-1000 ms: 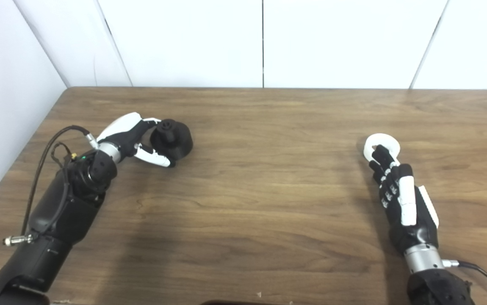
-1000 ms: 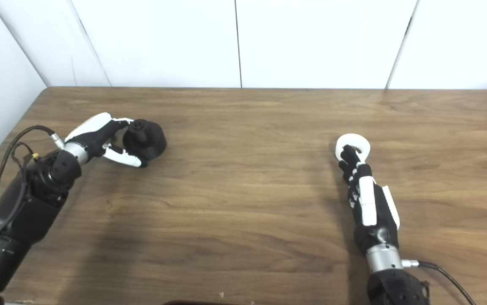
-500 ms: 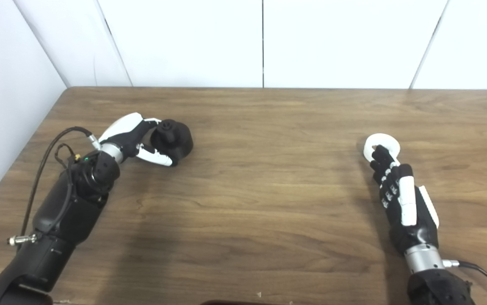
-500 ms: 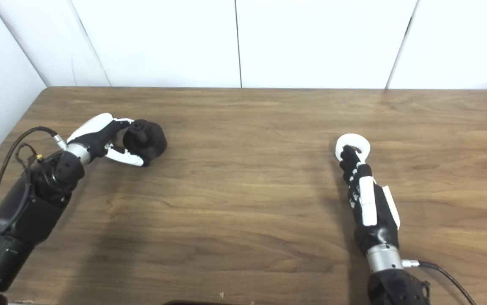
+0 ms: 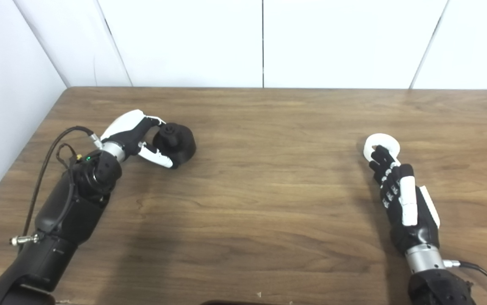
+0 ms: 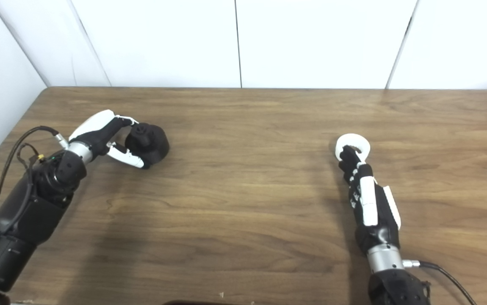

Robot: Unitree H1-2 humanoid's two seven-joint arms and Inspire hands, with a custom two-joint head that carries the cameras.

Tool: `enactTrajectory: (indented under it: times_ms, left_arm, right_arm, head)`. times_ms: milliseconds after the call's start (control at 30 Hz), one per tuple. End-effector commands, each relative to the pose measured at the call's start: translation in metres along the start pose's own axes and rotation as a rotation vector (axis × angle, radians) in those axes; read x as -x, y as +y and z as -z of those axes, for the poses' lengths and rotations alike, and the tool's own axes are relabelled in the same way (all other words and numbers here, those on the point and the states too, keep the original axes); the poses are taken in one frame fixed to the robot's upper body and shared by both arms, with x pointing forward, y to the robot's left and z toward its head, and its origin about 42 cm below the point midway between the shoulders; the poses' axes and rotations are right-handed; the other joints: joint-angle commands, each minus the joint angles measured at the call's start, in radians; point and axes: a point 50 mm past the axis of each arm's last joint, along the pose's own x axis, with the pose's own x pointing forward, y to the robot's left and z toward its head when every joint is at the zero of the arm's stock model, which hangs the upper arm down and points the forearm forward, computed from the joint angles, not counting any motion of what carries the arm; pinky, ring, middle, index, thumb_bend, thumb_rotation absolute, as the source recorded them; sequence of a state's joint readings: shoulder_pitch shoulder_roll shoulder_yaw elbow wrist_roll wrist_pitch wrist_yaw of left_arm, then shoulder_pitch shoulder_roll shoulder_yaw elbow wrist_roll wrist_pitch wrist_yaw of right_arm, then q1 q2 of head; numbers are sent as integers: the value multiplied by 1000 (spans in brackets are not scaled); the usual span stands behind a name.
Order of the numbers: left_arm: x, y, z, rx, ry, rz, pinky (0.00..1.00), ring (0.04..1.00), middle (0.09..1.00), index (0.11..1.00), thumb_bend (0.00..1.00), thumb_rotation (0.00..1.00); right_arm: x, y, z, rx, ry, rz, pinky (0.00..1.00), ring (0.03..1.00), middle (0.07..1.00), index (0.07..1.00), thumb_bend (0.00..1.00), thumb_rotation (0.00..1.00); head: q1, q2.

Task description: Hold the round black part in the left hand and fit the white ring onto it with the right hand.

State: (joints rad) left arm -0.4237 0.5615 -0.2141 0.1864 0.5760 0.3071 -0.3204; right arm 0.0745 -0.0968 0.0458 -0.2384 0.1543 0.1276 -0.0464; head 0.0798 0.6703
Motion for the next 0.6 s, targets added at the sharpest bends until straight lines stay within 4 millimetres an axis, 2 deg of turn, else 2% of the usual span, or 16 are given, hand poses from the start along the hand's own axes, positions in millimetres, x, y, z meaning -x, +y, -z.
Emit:
enactTrajectory:
  times_ms: [0, 367, 567]
  left_arm:
    - [-2, 26, -6, -20, -16, -80, 875, 985, 900, 672, 795, 313]
    - [1, 21, -5, -29, -26, -72, 862, 978, 904, 653, 770, 328]
    - [3, 19, -5, -7, -26, -63, 870, 985, 906, 649, 750, 281]
  right_arm:
    - [11, 7, -2, -44, -35, 9, 1000, 945, 929, 907, 650, 1000]
    - [11, 6, -3, -42, -34, 2, 1000, 947, 935, 914, 657, 1000]
    - [11, 6, -3, -37, -28, 1, 1000, 953, 936, 915, 672, 1000]
  head:
    - [0, 2]
    - [2, 5]
    - [1, 5]
